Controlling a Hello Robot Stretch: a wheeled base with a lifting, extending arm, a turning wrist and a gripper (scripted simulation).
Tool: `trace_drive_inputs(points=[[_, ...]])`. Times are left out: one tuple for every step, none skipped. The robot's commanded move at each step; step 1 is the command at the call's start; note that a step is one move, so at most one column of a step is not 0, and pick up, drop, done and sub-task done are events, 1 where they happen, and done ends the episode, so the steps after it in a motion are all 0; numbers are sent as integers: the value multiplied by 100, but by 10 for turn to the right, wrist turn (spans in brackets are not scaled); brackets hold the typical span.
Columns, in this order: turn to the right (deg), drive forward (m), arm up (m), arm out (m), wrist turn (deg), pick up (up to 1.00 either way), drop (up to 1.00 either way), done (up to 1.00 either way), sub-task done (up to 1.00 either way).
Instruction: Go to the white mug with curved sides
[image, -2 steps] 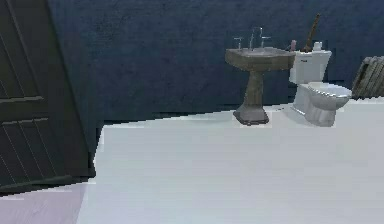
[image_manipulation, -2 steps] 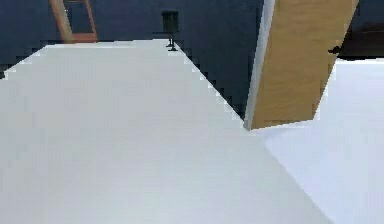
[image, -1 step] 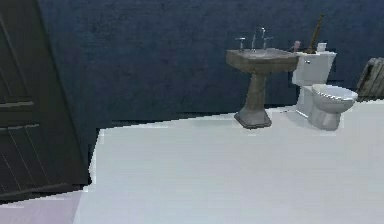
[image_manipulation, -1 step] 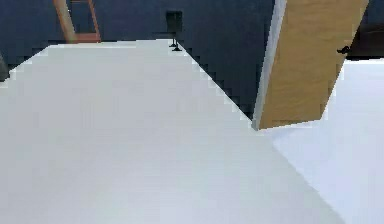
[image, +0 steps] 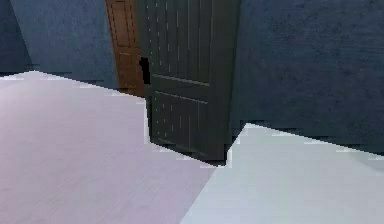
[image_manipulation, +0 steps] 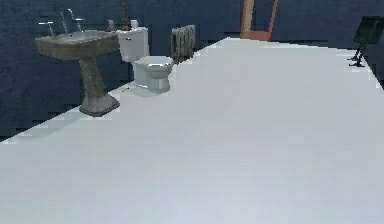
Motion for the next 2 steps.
trace_drive_inputs(points=[[-90, 0, 0, 0, 0, 0, 0, 0, 0], [0, 45, 0, 0, 0, 0, 0, 0, 0]])
